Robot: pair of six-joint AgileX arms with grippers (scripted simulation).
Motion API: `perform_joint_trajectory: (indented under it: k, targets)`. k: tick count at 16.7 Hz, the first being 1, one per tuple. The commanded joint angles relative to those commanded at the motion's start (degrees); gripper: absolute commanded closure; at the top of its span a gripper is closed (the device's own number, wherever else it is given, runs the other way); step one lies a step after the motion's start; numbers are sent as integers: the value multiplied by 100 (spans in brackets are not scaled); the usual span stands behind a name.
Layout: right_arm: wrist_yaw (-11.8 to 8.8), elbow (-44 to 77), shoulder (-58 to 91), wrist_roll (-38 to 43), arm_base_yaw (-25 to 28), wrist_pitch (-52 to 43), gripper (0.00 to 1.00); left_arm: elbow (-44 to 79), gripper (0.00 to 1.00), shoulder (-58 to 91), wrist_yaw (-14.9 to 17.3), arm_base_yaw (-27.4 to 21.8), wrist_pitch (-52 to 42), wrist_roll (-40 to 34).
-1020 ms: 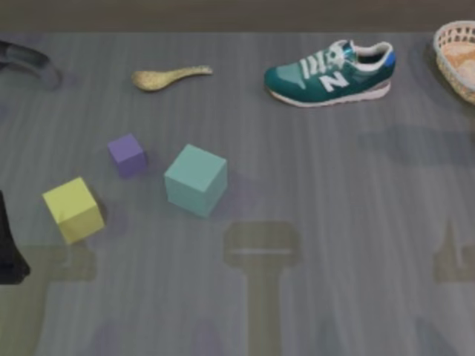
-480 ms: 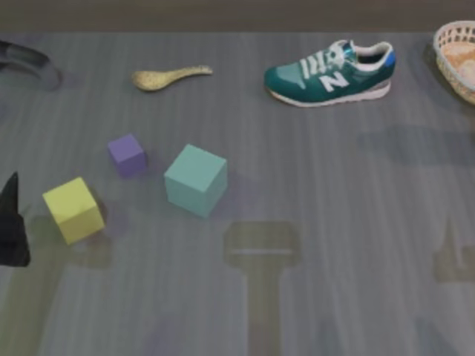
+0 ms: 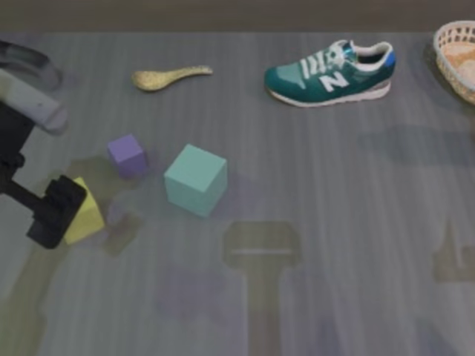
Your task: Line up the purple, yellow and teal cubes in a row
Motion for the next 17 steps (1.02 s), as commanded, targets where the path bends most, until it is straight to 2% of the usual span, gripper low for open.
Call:
perform_joint_trajectory:
  k: [4,8,13,17]
  targets:
    - [0,0,0,0,0,0,0,1838,0,2694,-4,-219,-1580,758]
    - [0,0,0,0,0,0,0,3779,0,4883,-90,-325,-2613,1437]
    - [0,0,0,0,0,0,0,5970,0,6552,-273,-304,-3004,2073]
    - [0,0,0,0,0,0,0,6861,0,7074,-385,-248,-2927,2328]
